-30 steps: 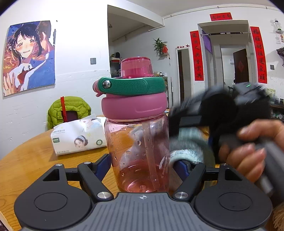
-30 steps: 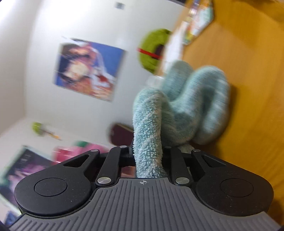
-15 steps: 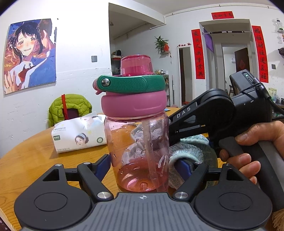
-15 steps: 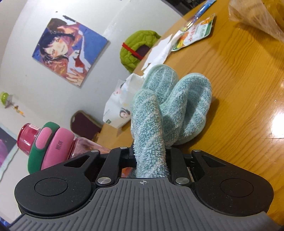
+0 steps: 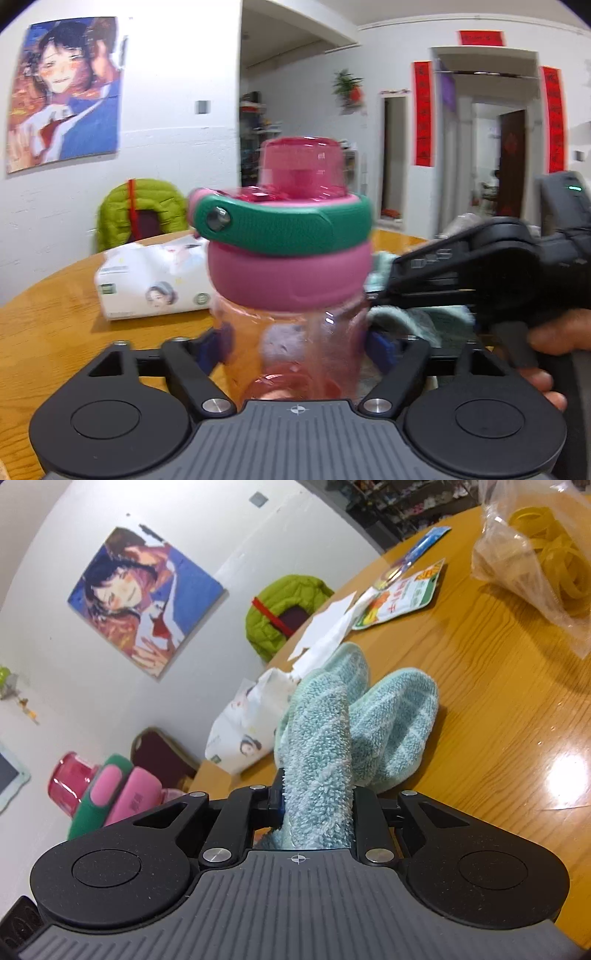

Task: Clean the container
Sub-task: 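Hold the bottle with the left tool while the right tool rubs the towel around its base, then hold the bottle with the left tool while the right tool wipes the towel over the lid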

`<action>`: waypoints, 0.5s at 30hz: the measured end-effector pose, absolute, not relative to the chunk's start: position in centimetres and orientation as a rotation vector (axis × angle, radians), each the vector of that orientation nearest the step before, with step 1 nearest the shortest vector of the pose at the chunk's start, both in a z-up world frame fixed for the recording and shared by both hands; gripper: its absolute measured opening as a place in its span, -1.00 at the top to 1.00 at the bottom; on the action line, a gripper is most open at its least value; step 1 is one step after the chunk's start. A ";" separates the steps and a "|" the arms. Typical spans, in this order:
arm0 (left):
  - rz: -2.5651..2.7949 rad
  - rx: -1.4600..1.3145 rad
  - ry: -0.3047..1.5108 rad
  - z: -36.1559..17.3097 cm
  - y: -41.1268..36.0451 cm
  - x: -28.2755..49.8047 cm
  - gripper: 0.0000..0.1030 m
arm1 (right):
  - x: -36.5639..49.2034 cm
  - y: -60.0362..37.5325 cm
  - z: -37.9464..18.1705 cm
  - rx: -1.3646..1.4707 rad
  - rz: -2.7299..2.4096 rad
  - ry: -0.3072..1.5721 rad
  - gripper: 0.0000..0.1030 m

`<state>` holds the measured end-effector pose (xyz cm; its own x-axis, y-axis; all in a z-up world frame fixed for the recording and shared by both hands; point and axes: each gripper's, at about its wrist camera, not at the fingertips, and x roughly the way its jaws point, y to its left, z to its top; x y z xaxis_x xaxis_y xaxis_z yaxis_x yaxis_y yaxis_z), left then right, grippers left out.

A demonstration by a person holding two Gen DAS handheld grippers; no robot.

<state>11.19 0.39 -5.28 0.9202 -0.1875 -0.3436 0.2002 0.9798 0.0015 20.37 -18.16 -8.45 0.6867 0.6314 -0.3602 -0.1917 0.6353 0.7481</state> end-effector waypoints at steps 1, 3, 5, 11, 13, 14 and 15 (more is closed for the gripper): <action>-0.203 0.026 0.340 -5.4 0.6 11.1 -0.43 | 20.2 -18.3 -8.5 0.743 0.510 0.649 0.59; -0.229 0.018 0.311 -5.7 1.1 10.6 -0.43 | 20.0 -18.6 -8.4 0.747 0.513 0.628 0.59; -0.265 0.004 0.291 -5.9 1.9 10.1 -0.43 | 19.6 -18.6 -8.3 0.742 0.530 0.602 0.59; -0.365 -0.159 0.259 -6.1 4.3 10.2 -0.56 | 18.4 -18.0 -7.5 0.681 0.570 0.528 0.59; -0.367 -0.137 0.252 -6.0 4.0 10.0 -0.54 | 18.3 -17.8 -7.3 0.668 0.572 0.512 0.59; -0.361 -0.128 0.247 -6.0 3.8 9.9 -0.53 | 18.2 -17.8 -7.2 0.665 0.574 0.507 0.59; -0.357 -0.123 0.245 -6.0 3.6 9.9 -0.53 | 18.2 -17.8 -7.2 0.662 0.575 0.500 0.59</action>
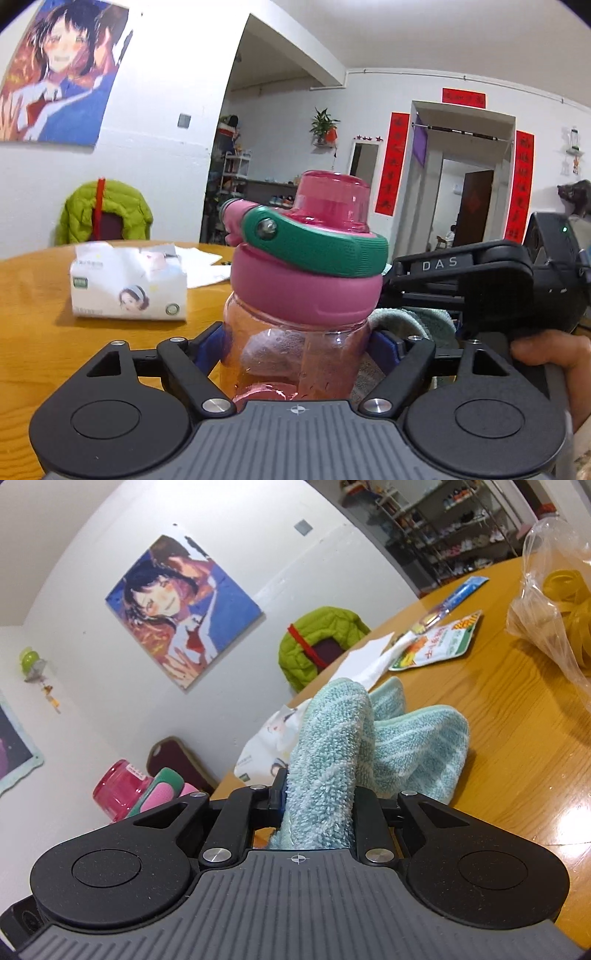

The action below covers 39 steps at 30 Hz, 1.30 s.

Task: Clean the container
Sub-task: 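Hold the bottle with the left tool while the right tool wipes the towel over the lid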

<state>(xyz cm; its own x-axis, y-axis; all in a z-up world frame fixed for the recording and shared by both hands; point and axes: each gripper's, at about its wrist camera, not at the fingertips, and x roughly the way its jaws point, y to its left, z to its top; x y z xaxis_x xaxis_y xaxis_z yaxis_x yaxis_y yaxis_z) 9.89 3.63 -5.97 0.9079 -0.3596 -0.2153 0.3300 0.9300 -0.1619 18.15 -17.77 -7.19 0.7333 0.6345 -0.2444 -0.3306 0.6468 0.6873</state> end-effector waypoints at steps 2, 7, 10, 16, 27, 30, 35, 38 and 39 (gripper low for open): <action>-0.357 -0.127 0.251 -5.9 3.7 9.9 -0.54 | 18.0 -17.7 -6.9 0.649 0.580 0.486 0.59; -0.361 -0.154 0.273 -5.7 4.5 10.2 -0.53 | 16.9 -17.4 -5.7 0.622 0.609 0.436 0.67; -0.354 -0.213 0.292 -5.6 5.4 10.4 -0.53 | 15.5 -16.7 -3.6 0.530 0.631 0.383 0.70; -0.331 -0.322 0.313 -5.3 6.8 10.3 -0.52 | 11.6 -14.0 2.0 0.226 0.649 0.283 0.74; -0.256 -0.231 0.305 -5.1 5.6 9.7 -0.45 | 7.6 -5.6 7.6 -0.117 0.858 0.261 0.76; -0.243 -0.240 0.311 -5.1 5.8 9.7 -0.44 | 9.4 -3.0 7.5 -0.134 0.898 0.349 0.76; -0.200 -0.220 0.320 -5.3 5.8 9.9 -0.45 | 12.6 -0.3 7.4 -0.150 0.885 0.406 0.80; -0.192 -0.235 0.324 -5.2 6.1 9.9 -0.45 | 14.2 0.1 7.5 -0.173 0.765 0.375 0.85; -0.192 -0.236 0.325 -5.2 6.1 9.8 -0.45 | 14.7 -0.1 7.4 -0.182 0.717 0.363 0.85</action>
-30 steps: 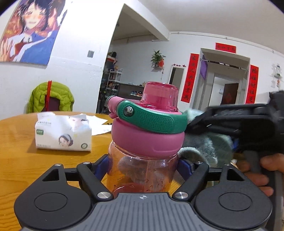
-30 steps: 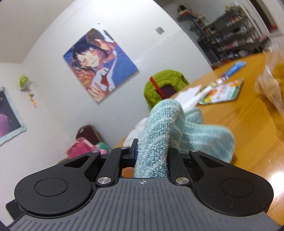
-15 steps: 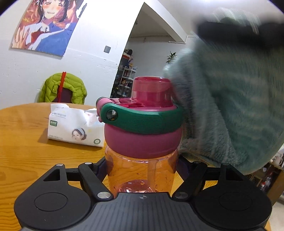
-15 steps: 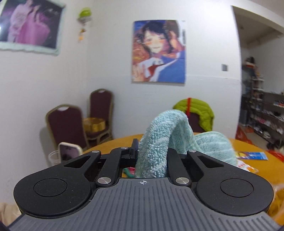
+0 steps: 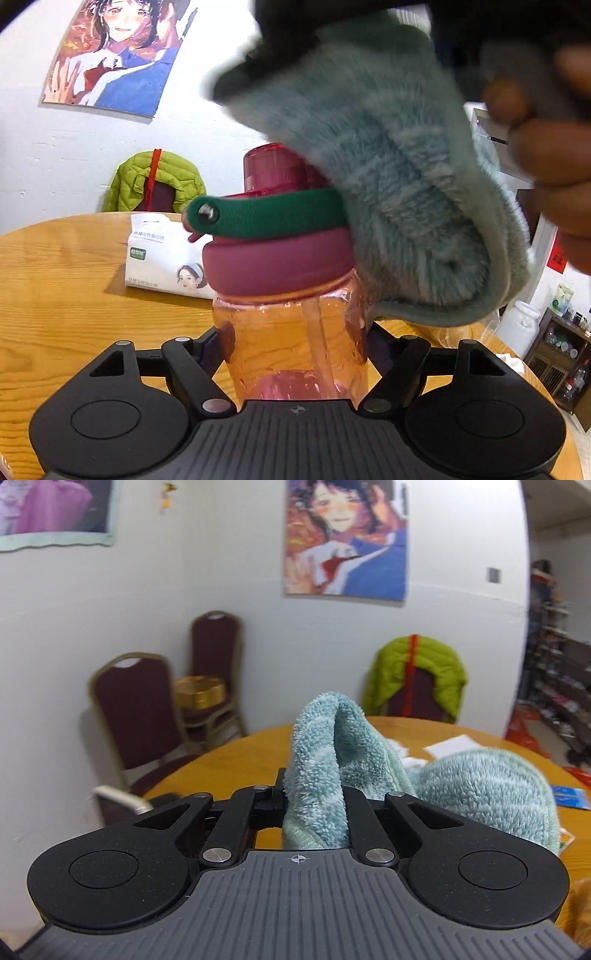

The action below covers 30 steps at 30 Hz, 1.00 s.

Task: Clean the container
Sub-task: 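Hold the bottle with the left tool while the right tool wipes the towel over the lid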

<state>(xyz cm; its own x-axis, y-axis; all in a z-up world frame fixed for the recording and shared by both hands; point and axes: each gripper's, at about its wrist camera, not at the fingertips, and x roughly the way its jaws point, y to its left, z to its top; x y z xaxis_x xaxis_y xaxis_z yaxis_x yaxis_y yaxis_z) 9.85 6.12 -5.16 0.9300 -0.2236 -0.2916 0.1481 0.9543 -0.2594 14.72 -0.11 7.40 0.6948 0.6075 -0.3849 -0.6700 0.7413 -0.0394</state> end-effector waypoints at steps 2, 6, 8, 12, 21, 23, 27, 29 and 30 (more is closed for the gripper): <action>-0.195 -0.238 0.323 -5.1 6.1 9.8 -0.45 | 15.2 -0.9 7.2 -0.220 0.612 0.325 0.85; -0.202 -0.228 0.321 -4.9 5.9 9.6 -0.43 | 14.9 -4.5 7.8 -0.205 0.483 0.273 0.85; -0.205 -0.219 0.317 -4.8 5.7 9.5 -0.43 | 13.7 -6.5 9.0 -0.165 0.464 0.218 0.85; -0.220 -0.206 0.308 -4.7 5.3 9.2 -0.41 | 10.4 -8.3 11.5 -0.192 0.453 0.081 0.85; -0.219 -0.202 0.305 -5.0 5.2 9.6 -0.41 | 8.4 -7.0 9.0 -0.322 0.477 0.300 0.85; -0.220 -0.183 0.300 -5.2 5.1 9.8 -0.41 | 8.6 -7.2 8.8 -0.239 0.599 0.385 0.85; -0.219 -0.155 0.292 -5.3 4.9 9.6 -0.41 | 8.2 -6.0 8.6 -0.171 0.760 0.414 0.84; -0.217 -0.144 0.290 -5.3 4.7 9.5 -0.41 | 8.3 -5.1 8.6 -0.165 0.794 0.404 0.84; -0.216 -0.135 0.289 -5.3 4.5 9.5 -0.41 | 8.3 -4.4 8.6 -0.167 0.799 0.396 0.84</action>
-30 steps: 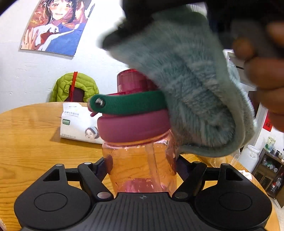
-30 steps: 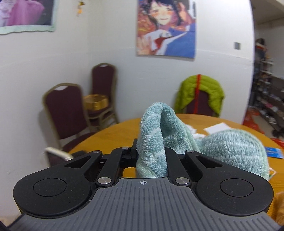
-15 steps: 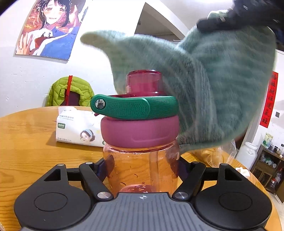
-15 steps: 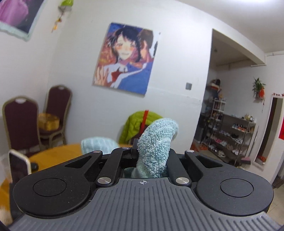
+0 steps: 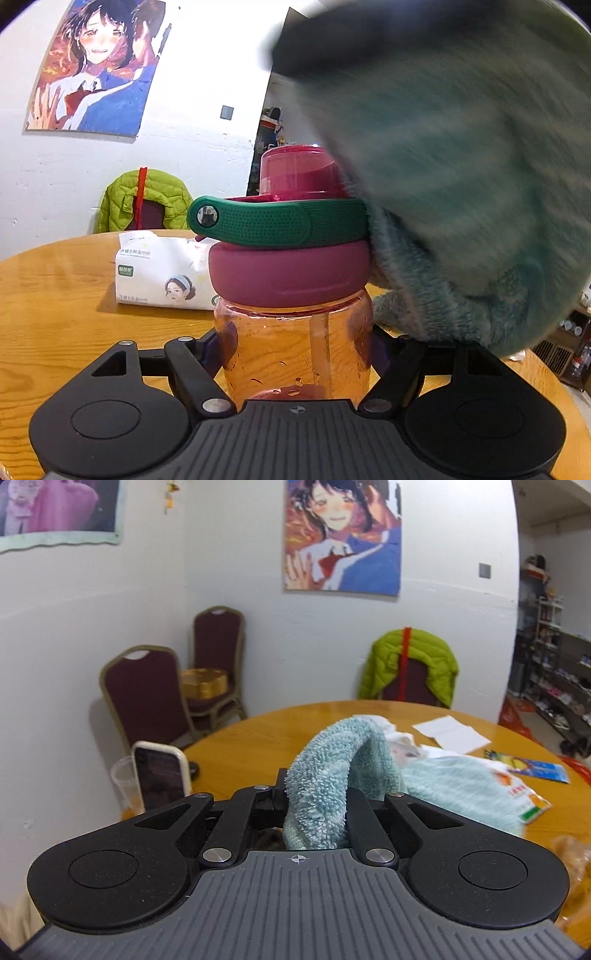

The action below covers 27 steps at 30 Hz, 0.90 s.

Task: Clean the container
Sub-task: 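Hold the bottle with the left tool while the right tool wipes the towel over the lid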

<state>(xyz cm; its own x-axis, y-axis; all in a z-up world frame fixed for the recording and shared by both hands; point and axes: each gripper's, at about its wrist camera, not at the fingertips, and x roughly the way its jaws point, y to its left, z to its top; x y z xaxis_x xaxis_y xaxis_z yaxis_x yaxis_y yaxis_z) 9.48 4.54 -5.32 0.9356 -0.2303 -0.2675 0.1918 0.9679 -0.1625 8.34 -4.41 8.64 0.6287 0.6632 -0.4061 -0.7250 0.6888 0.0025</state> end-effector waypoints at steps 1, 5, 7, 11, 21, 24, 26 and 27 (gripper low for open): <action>-0.216 -0.126 0.287 -5.4 4.4 9.4 -0.41 | 8.4 -3.6 8.6 -0.185 0.794 0.383 0.84; -0.203 -0.138 0.290 -5.3 4.7 9.6 -0.41 | 10.2 0.0 7.5 -0.317 0.716 0.385 0.85; -0.179 -0.135 0.288 -5.3 4.9 9.7 -0.41 | 11.3 1.2 6.9 -0.377 0.669 0.372 0.89; -0.148 -0.145 0.289 -5.3 5.3 9.9 -0.41 | 12.4 1.6 7.1 -0.465 0.479 0.269 0.85; -0.143 -0.187 0.302 -5.3 6.0 10.4 -0.41 | 11.8 -5.5 7.3 -0.120 0.700 0.434 0.84; -0.141 -0.167 0.296 -5.3 5.7 10.2 -0.41 | 9.6 -5.3 8.2 -0.082 0.810 0.399 0.84; -0.140 -0.142 0.290 -5.3 5.3 10.1 -0.41 | 9.2 -4.2 8.3 -0.082 0.859 0.410 0.84; -0.140 -0.126 0.286 -5.3 5.1 10.0 -0.41 | 9.2 -3.4 8.3 -0.089 0.876 0.416 0.84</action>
